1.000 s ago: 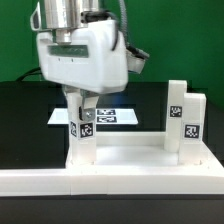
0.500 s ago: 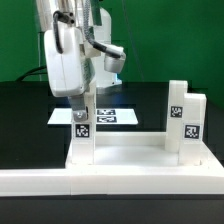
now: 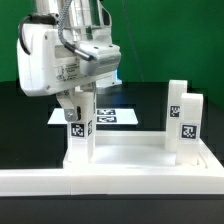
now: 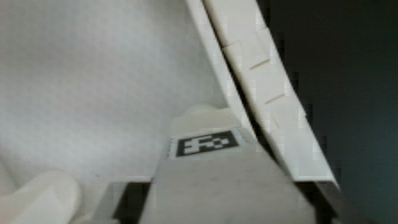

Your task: Assemble desk

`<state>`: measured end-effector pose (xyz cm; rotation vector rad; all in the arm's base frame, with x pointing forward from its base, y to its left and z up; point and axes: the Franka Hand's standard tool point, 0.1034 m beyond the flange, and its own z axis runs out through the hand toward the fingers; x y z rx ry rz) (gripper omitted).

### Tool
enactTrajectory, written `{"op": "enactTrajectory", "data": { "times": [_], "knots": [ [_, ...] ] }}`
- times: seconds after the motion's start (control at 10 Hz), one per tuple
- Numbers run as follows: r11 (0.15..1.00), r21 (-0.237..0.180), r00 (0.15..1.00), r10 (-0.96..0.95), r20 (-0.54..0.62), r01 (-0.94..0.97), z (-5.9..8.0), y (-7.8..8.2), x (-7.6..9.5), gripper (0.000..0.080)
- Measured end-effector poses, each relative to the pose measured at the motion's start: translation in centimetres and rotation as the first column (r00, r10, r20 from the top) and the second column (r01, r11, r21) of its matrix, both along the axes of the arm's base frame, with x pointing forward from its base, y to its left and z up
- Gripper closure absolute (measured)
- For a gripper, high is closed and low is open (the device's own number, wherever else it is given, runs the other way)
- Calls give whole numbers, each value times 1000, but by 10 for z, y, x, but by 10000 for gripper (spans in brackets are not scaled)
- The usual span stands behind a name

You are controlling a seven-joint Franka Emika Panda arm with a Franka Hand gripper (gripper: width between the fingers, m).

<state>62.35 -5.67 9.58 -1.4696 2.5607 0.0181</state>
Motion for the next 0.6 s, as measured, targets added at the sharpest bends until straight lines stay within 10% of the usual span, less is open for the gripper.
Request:
{"op": "enactTrajectory", "data": {
  "times": [0.4, 0.5, 0.6],
  "knots": [
    [1000, -4, 1000, -7, -9, 7, -1, -1, -3, 471],
    [1000, -4, 1000, -7, -9, 6, -1, -1, -3, 283],
    [1000, -2, 1000, -3, -3, 3, 3, 2, -1, 283]
  ]
}}
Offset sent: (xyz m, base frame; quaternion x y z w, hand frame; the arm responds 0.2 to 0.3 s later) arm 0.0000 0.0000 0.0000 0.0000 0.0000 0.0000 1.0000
